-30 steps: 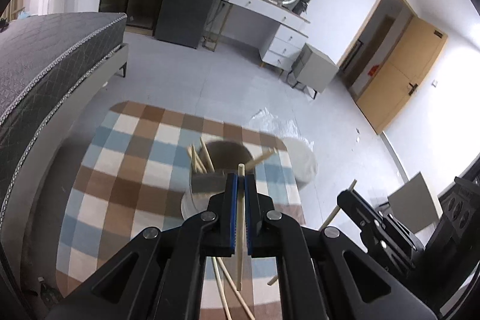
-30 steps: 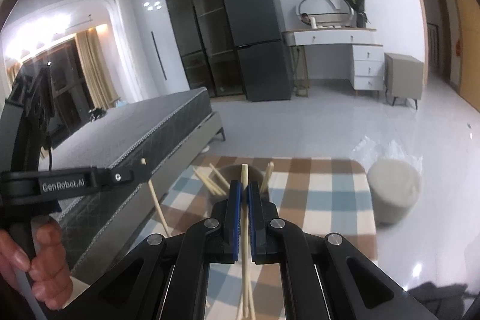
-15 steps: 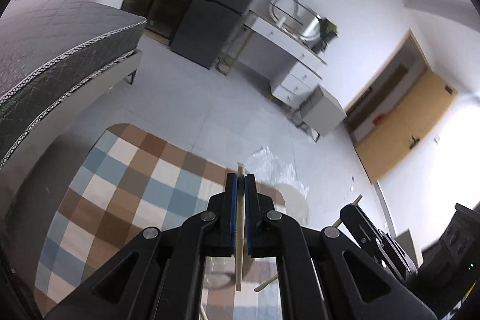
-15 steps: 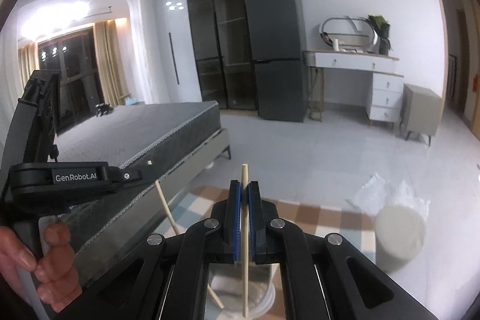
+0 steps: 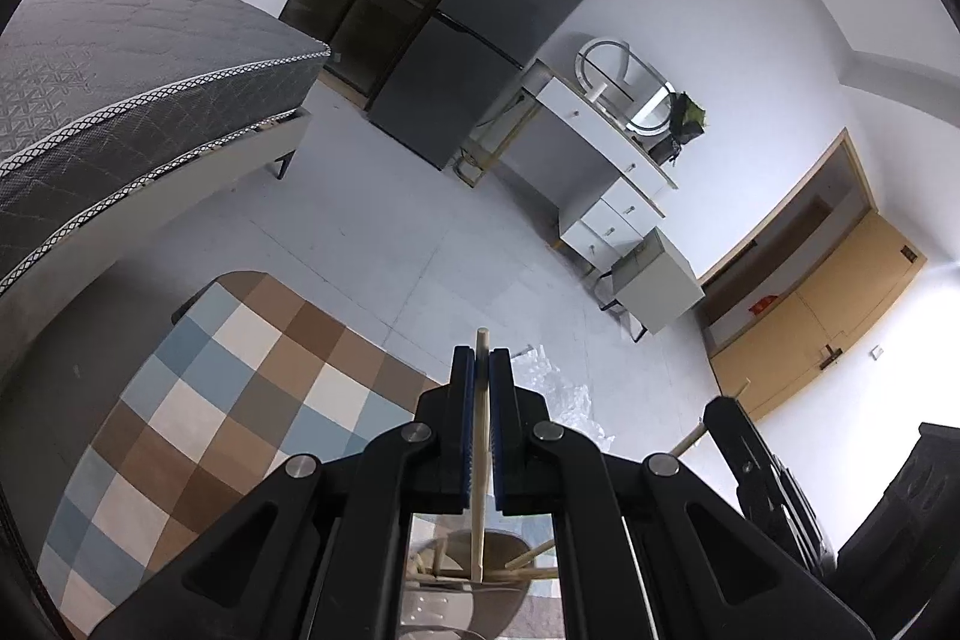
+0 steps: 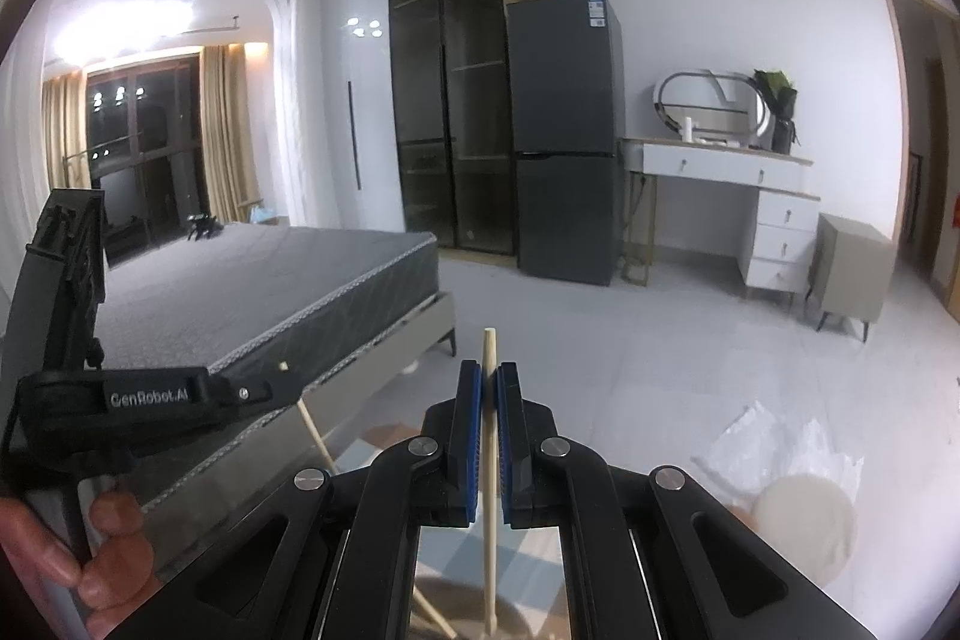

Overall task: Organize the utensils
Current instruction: 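Lift both held chopsticks and carry them above the utensil holder, then open the left gripper over the holder while the right gripper releases its chopstick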

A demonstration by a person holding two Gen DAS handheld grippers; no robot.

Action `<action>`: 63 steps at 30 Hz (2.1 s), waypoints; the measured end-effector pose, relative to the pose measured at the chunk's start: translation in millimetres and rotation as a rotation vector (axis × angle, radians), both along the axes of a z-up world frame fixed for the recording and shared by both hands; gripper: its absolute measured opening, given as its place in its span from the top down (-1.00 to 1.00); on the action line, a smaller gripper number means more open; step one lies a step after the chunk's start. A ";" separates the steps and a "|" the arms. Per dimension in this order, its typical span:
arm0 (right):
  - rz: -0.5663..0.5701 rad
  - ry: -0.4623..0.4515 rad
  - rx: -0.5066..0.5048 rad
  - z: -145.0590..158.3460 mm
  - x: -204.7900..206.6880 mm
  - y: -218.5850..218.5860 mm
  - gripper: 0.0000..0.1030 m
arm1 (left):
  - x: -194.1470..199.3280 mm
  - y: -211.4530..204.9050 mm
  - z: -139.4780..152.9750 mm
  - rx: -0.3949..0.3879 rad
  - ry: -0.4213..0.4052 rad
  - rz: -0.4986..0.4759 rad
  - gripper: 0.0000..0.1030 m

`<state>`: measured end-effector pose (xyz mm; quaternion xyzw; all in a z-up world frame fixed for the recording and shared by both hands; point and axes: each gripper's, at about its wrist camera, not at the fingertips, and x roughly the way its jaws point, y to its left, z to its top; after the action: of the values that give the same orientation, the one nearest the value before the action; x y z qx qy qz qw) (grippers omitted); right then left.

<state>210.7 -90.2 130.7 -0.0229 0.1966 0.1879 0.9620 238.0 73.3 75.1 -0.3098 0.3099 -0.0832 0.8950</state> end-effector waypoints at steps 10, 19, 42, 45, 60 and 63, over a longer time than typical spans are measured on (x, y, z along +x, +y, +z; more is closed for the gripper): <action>0.017 0.041 -0.038 -38.2 0.8 8.7 0.92 | -3.8 -9.7 -11.1 0.062 -0.030 -0.005 1.00; 0.037 0.108 -0.046 -54.3 -5.6 -1.9 0.92 | -5.3 -22.5 -16.2 0.113 0.008 -0.068 1.00; -0.034 0.244 0.057 -63.8 -55.8 -58.1 0.59 | -51.7 -48.9 -16.4 0.226 0.204 -0.241 0.99; -0.053 0.228 0.079 -56.7 -70.4 -65.7 0.50 | -64.2 -51.7 -7.7 0.261 0.200 -0.225 0.99; -0.118 0.138 0.159 -24.9 -148.6 -96.1 0.13 | -134.0 -69.0 30.7 0.404 0.086 -0.206 0.24; -0.126 0.134 0.168 -27.8 -164.4 -96.7 0.05 | -146.5 -68.4 32.6 0.409 0.066 -0.198 0.00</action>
<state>46.3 -186.9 102.9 0.0830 0.2451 0.1440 0.9551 91.5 4.8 107.6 -0.0923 0.3784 -0.0956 0.9161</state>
